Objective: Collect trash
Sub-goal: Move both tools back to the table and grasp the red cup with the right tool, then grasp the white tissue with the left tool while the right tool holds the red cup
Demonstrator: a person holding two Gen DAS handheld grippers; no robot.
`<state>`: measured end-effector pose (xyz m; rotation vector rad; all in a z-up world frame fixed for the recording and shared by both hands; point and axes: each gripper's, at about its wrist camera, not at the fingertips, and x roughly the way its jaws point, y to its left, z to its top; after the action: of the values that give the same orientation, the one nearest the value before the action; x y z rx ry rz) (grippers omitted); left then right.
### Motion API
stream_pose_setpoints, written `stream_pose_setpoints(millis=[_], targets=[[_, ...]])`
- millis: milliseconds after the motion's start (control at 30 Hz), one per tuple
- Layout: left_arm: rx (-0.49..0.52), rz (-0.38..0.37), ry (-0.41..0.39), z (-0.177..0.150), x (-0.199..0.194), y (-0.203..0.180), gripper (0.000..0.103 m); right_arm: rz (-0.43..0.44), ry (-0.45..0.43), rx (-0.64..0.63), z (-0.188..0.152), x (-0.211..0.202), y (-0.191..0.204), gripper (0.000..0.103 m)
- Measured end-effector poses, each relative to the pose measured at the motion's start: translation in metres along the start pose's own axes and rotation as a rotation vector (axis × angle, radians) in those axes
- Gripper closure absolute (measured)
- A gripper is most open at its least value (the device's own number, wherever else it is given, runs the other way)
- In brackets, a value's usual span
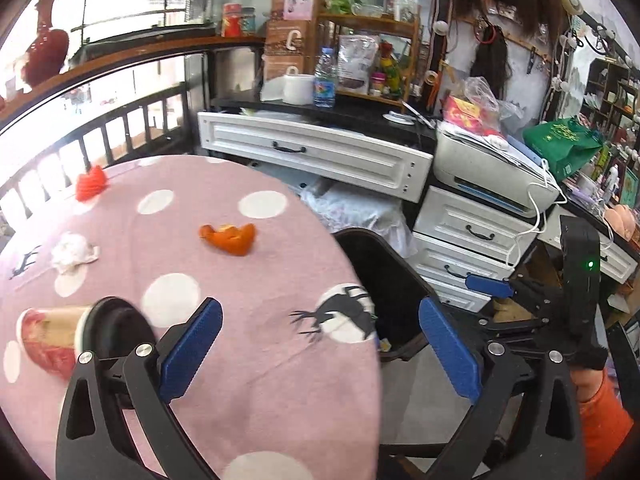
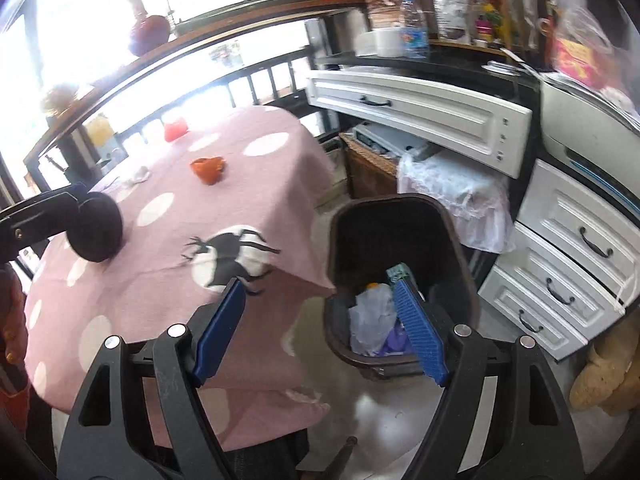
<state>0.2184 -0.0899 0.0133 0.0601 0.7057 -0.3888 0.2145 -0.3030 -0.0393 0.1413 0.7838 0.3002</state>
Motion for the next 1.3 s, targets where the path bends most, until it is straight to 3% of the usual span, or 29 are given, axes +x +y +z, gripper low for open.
stream_pose_setpoints(millis=[300, 400, 600, 833, 1067, 1233, 1300], targets=[[-0.115, 0.297, 0.009, -0.028, -0.045, 0.113, 0.006, 0.269, 0.121, -0.334, 0.051, 0.028, 0.139, 0.025], [-0.18, 0.356, 0.012, -0.042, -0.06, 0.149, 0.006, 0.305, 0.147, -0.465, 0.063, 0.034, 0.193, 0.018], [-0.251, 0.413, 0.036, -0.072, -0.084, 0.194, 0.006, 0.34, 0.245, -0.729, 0.082, 0.054, 0.286, 0.018], [-0.258, 0.416, 0.059, -0.095, -0.1, 0.221, 0.006, 0.22, 0.468, -1.023, 0.079, 0.111, 0.361, 0.017], [-0.294, 0.399, 0.061, -0.109, -0.106, 0.244, 0.006, 0.064, 0.642, -1.241, 0.063, 0.161, 0.399, 0.017], [-0.309, 0.386, 0.067, -0.115, -0.105, 0.254, 0.006, -0.014, 0.737, -1.278, 0.055, 0.188, 0.409, 0.019], [-0.306, 0.382, 0.073, -0.117, -0.105, 0.256, 0.006, -0.014, 0.764, -1.266, 0.056, 0.192, 0.409, 0.029]])
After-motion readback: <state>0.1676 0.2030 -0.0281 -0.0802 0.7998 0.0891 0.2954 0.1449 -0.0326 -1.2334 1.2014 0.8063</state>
